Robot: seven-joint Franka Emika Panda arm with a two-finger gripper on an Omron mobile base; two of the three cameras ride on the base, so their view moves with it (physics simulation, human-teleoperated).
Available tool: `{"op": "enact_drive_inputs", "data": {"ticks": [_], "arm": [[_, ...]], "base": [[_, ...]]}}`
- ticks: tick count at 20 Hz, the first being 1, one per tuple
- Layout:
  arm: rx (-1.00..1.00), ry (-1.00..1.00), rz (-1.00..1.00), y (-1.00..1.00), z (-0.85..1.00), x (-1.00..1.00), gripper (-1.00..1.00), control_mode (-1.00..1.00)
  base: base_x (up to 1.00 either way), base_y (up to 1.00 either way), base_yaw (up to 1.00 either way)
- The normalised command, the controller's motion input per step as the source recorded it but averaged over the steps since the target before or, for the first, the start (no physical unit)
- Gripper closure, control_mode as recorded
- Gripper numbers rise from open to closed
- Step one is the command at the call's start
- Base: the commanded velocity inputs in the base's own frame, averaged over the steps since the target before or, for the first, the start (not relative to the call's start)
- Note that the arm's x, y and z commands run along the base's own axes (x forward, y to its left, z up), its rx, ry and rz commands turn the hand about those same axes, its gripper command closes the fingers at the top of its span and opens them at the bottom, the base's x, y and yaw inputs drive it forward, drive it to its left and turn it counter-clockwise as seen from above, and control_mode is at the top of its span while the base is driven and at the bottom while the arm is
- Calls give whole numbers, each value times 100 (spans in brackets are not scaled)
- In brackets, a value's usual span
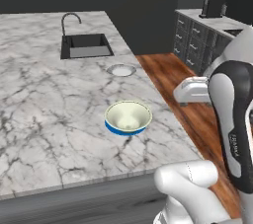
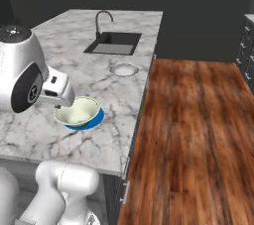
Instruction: Move the bowls from the cabinet to the plates on the dining table.
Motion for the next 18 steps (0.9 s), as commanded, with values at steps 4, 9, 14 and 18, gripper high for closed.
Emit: {"op": "enact_drive_inputs", "data": {"ticks": [4,9,14,18], "arm": [[0,-14,12,15,7,-99,-100,-100],[0,-6,9,15,1,-53,-100,-100],[0,0,0,0,0,0,-100,-100],[0,0,0,0,0,0,-100,-100]], "base": [[0,0,0],[0,0,0],[0,0,0],[0,0,0]]}}
